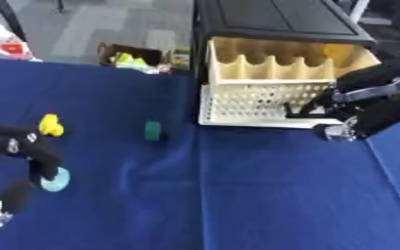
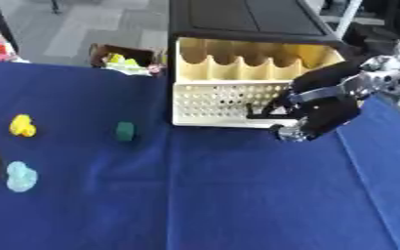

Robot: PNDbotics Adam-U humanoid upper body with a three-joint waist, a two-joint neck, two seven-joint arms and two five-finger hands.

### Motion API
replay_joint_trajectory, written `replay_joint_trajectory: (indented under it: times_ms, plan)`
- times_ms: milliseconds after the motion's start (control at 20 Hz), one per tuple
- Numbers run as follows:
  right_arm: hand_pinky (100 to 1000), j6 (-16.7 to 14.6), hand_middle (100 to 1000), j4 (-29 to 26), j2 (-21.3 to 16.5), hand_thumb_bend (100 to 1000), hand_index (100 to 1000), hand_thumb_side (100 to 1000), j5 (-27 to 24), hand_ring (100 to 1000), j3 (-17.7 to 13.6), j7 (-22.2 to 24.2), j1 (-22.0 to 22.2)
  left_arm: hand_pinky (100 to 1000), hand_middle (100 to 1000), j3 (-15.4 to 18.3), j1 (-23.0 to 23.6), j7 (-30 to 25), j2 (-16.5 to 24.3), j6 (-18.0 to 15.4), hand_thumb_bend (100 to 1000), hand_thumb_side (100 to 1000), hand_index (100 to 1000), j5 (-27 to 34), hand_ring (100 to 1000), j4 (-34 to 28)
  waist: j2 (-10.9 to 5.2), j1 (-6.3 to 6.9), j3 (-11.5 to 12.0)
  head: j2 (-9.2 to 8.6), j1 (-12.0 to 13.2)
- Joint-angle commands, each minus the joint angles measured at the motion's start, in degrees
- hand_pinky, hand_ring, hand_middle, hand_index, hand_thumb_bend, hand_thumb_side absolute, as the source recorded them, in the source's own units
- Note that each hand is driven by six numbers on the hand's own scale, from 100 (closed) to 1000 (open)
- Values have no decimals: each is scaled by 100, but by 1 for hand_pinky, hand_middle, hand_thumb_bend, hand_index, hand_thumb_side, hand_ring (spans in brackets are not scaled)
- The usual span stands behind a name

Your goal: Pick up objects from table and place into drawer.

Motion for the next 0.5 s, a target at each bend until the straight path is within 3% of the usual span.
replay_joint_trajectory:
  times_ms: [50,500]
  plan:
    - [243,261,477,23,-122,100,961,1000,-334,361,-35,4,60,382,529,50,-55,-21,146,-13,100,560,733,-11,515,-46,-104,34,19,-39,-9]
    - [264,953,483,-476,-390,100,962,1000,-1061,385,-116,4,179,383,531,38,-69,-28,157,-32,100,554,732,1,517,-39,-110,40,15,-35,-19]
